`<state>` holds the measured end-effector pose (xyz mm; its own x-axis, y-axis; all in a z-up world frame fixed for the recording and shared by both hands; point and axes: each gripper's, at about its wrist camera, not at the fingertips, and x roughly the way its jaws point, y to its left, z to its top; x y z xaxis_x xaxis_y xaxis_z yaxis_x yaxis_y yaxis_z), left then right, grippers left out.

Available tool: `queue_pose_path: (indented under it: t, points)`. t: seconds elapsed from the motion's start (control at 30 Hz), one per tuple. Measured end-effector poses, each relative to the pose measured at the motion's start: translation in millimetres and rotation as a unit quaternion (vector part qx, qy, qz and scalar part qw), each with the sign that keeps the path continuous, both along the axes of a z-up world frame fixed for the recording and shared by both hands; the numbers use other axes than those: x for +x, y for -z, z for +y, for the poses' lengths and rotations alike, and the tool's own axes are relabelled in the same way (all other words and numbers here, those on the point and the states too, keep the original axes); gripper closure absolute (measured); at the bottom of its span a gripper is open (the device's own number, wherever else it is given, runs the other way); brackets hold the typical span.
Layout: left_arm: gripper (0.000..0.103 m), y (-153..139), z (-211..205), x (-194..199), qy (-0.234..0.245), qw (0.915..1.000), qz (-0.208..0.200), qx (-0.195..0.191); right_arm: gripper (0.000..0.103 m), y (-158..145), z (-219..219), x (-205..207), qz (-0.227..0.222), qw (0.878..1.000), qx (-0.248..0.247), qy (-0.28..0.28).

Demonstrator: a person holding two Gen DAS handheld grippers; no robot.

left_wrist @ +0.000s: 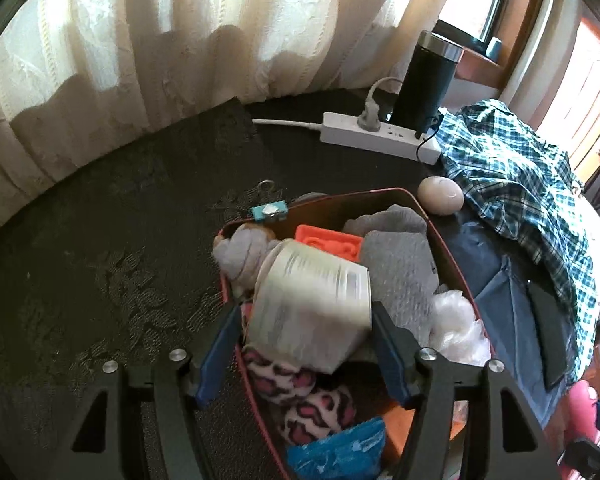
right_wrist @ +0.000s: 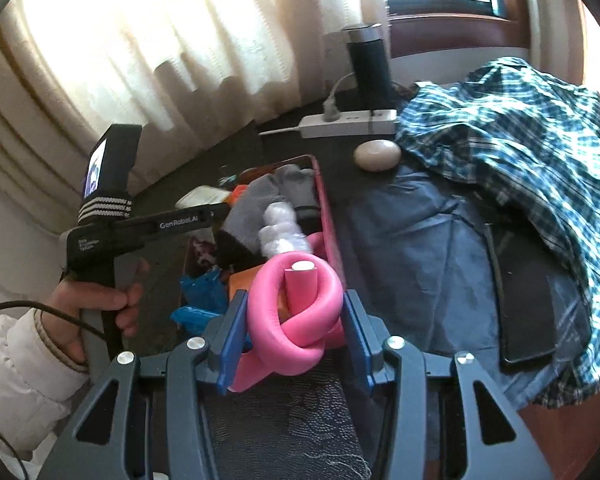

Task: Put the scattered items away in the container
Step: 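Open the left gripper to drop the white box into the red box, then lower the pink foam tube into the red box and open the right gripper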

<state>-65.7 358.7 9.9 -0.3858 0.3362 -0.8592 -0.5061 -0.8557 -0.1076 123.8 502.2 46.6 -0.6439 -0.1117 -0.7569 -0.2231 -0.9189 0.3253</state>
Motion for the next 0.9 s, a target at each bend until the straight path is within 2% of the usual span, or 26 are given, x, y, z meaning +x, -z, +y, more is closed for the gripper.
queue_pose_path:
  t: [0.07,0.43,0.53,0.73,0.83,0.9]
  points:
    - [0.025,-3.9,-7.2,0.5,-0.007,1.0000,0.001,0.001,0.053,1.5,-4.1,-4.7,-0.001,1.000,0.000,-0.012]
    - [0.025,-29.6,-54.9,11.2,-0.039,0.9991,0.004,0.015,0.053,27.4,-17.5,-31.6,-0.024,0.999,0.010,-0.039]
    - [0.025,-31.9,-65.4,16.8,-0.050,0.9986,0.017,0.001,0.053,36.0,-20.3,-39.0,-0.032,0.998,0.015,-0.043]
    - [0.025,-30.5,-68.7,30.3,-0.052,0.9955,0.059,-0.052,0.053,50.3,-26.5,-51.0,-0.044,0.997,0.028,-0.054]
    - [0.025,-26.4,-69.6,32.7,-0.046,0.9964,0.048,-0.052,0.053,50.9,-28.5,-51.4,-0.044,0.997,0.037,-0.060]
    - [0.025,-24.4,-71.3,34.4,-0.045,0.9977,0.033,-0.039,0.052,50.9,-27.5,-51.2,-0.045,0.996,0.035,-0.062]
